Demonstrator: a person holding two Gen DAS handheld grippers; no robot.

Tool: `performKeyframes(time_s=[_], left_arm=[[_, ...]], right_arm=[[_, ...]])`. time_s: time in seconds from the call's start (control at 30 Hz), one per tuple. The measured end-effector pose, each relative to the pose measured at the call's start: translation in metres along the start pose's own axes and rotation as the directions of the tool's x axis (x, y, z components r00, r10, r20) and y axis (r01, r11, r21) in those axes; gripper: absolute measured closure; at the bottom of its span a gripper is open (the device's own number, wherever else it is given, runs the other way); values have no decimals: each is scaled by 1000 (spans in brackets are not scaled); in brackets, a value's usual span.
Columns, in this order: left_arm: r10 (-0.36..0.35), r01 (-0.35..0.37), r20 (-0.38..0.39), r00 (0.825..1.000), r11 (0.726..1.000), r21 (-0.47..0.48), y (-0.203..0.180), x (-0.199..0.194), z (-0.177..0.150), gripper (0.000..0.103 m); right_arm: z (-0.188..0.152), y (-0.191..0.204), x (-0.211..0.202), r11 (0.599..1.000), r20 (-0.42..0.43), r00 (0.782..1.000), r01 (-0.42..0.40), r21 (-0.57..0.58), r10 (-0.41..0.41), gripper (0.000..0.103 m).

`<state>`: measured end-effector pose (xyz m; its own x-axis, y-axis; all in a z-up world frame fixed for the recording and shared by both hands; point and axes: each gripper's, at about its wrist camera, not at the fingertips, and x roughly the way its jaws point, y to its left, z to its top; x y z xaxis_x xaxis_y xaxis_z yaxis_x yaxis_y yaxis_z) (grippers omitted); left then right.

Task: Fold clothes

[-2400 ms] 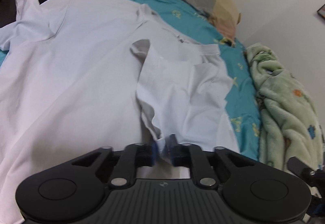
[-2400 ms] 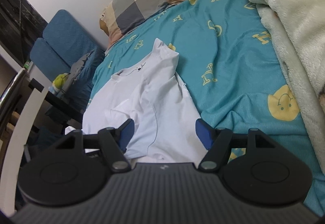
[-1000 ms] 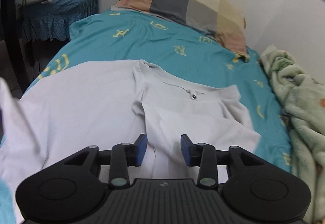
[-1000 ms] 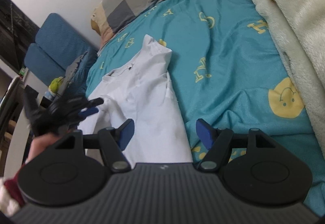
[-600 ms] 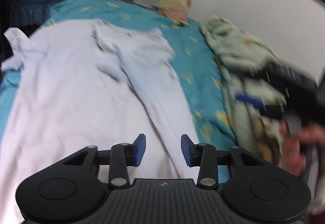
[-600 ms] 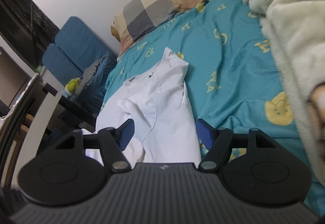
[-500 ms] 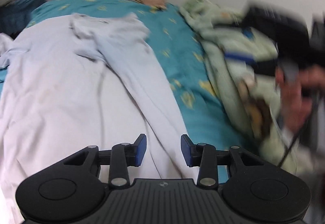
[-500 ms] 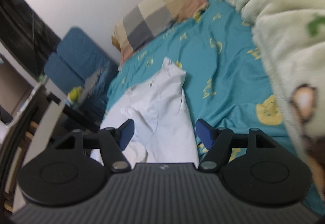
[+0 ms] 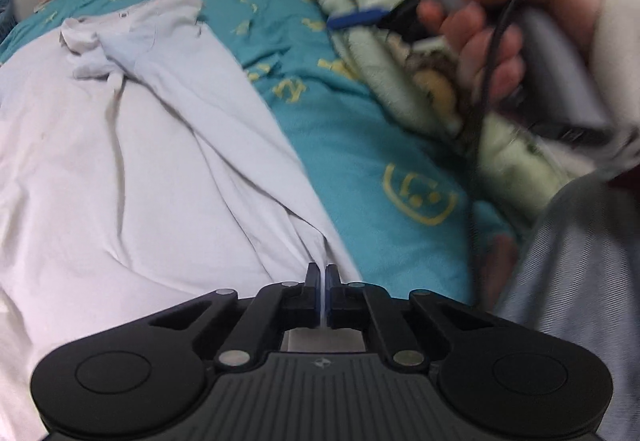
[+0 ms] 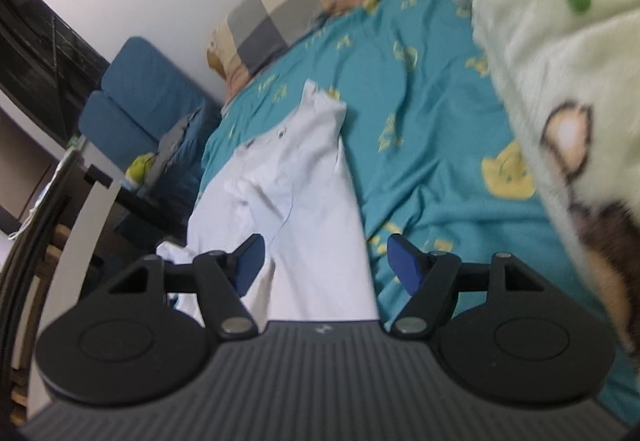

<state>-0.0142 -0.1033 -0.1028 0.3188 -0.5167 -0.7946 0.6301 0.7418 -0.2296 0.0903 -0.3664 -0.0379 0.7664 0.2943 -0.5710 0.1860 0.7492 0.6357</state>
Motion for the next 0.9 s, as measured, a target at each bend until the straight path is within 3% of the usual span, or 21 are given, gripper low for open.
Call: performKeyframes(time_s=[0.1,0.2,0.3,0.43,0.5,0.63,0.73,0.83,0.9], left_arm=[[-25,24,-9,1000,988,-153,28,-16,-2,101],[-51,44,-15,999,951,-307,57,-31,-4,101],[35,-76,-109,993,914,-398,89,-14,-19,100],[34,-92,-143,989,904,-418,96,-5,-17,99],[38,-91,-139,990,913,-397,92,-7,-16,96],[51,-73,-75,996,942,-327,75,-22,-13,69],[61,-66,-27,998,969,-239,57,-33,-13,58],[97,-106,-56,994,980,-171,46,-24,-12,55],[96,-114,-105,990,977,-179,45,-9,-13,64]], right_arm=[[-1,1,1,1000,-5,1000,-8,-2,8,32],[-1,7,3,1000,-19,1000,-17,-17,17,32],[-3,13,9,999,-39,999,-20,-41,18,32],[-6,14,17,998,-71,997,8,-65,-13,32],[-6,12,19,998,-81,997,13,-62,-18,32],[-3,12,13,999,-58,998,2,-37,-4,32],[-1,15,9,999,-44,999,-14,-36,12,32],[-1,16,12,999,-47,999,-18,-40,17,32],[-1,16,16,999,-55,998,-16,-48,13,32]])
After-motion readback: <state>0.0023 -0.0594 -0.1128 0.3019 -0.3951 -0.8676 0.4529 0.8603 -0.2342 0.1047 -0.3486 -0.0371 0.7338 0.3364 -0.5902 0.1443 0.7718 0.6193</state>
